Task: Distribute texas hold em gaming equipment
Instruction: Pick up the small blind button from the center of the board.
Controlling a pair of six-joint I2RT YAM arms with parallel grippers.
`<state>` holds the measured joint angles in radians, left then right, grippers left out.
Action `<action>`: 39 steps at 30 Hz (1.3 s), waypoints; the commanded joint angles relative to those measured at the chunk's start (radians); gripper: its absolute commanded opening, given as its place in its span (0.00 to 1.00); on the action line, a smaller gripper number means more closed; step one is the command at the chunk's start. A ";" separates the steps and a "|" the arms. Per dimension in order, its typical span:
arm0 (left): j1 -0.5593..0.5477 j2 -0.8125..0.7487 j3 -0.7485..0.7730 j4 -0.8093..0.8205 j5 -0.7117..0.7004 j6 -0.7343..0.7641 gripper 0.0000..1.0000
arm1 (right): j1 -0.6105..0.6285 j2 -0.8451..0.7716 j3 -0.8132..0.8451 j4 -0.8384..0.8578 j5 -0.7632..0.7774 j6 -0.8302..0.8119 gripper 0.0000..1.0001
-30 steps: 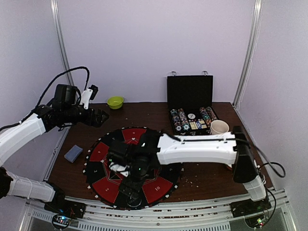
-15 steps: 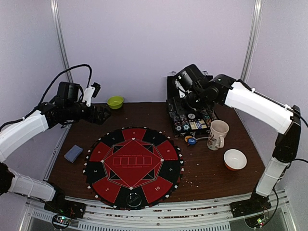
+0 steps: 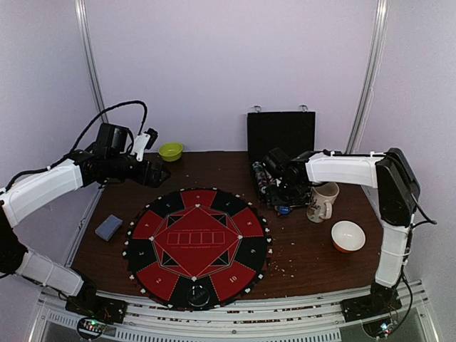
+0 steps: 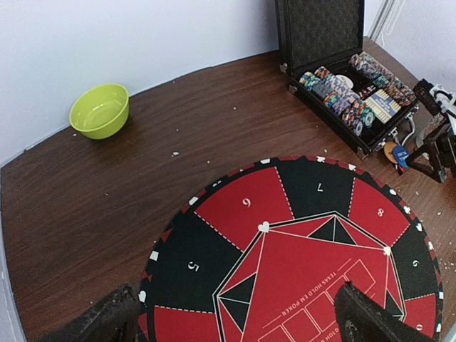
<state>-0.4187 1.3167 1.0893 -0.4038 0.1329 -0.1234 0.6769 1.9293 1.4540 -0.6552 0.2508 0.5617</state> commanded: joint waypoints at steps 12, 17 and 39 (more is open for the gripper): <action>0.006 0.011 0.032 0.047 -0.023 0.039 0.98 | -0.062 0.104 -0.028 0.084 -0.043 -0.001 0.72; 0.007 0.012 0.035 0.047 -0.027 0.041 0.98 | -0.078 0.109 -0.031 0.092 -0.044 -0.014 0.68; 0.006 0.012 0.047 0.037 -0.037 0.053 0.98 | -0.076 0.057 -0.058 0.041 -0.020 -0.052 0.37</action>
<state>-0.4187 1.3262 1.1057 -0.3962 0.1066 -0.0834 0.6056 2.0296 1.4200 -0.5545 0.1860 0.5220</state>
